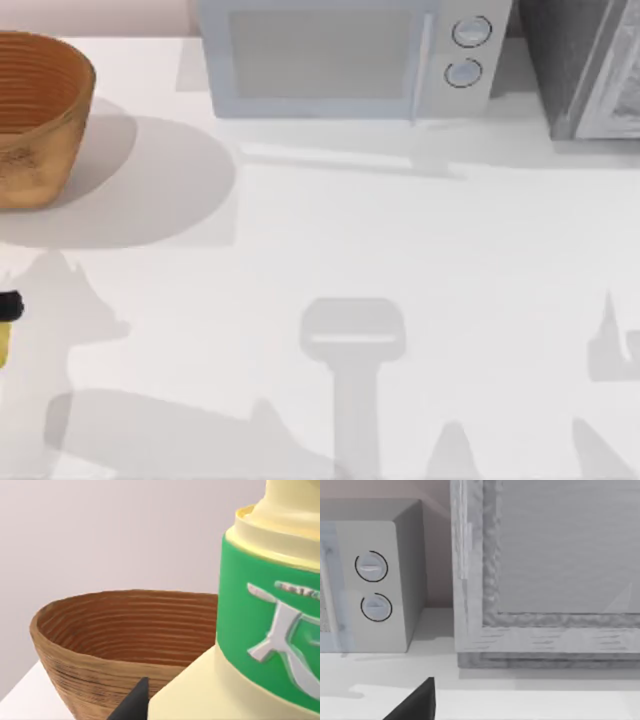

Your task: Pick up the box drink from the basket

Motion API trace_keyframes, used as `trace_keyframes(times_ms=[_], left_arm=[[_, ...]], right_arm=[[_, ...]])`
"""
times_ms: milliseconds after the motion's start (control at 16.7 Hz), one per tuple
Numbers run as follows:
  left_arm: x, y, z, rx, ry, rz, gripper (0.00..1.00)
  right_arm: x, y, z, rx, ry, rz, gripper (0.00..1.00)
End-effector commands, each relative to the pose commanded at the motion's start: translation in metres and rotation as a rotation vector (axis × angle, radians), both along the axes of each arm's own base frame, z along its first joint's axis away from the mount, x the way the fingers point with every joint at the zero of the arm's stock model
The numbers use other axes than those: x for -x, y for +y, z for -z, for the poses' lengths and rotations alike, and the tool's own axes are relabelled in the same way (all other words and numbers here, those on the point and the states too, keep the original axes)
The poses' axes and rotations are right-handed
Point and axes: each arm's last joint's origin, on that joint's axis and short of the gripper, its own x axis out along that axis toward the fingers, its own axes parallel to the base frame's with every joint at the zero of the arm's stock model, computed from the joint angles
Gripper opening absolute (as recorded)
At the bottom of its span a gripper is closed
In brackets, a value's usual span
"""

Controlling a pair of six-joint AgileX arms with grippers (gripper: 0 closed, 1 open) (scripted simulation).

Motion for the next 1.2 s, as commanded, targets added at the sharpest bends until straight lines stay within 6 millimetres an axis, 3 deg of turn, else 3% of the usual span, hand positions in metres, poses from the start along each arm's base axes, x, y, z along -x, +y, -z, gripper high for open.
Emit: trace_keyframes(times_ms=[240, 480, 840, 1200], left_arm=[[-0.023, -0.012, -0.025, 0.016, -0.052, -0.125, 0.00], [-0.054, -0.034, -0.034, 0.037, -0.061, -0.260, 0.00], [-0.089, -0.074, -0.015, 0.026, -0.007, -0.431, 0.00], [-0.098, -0.089, 0.001, 0.002, 0.027, -0.488, 0.00]], right_arm=[[0.000, 0.000, 0.000, 0.000, 0.000, 0.000, 1.00], [0.000, 0.000, 0.000, 0.000, 0.000, 0.000, 1.00], [0.000, 0.000, 0.000, 0.000, 0.000, 0.000, 1.00], [0.000, 0.000, 0.000, 0.000, 0.000, 0.000, 1.00]])
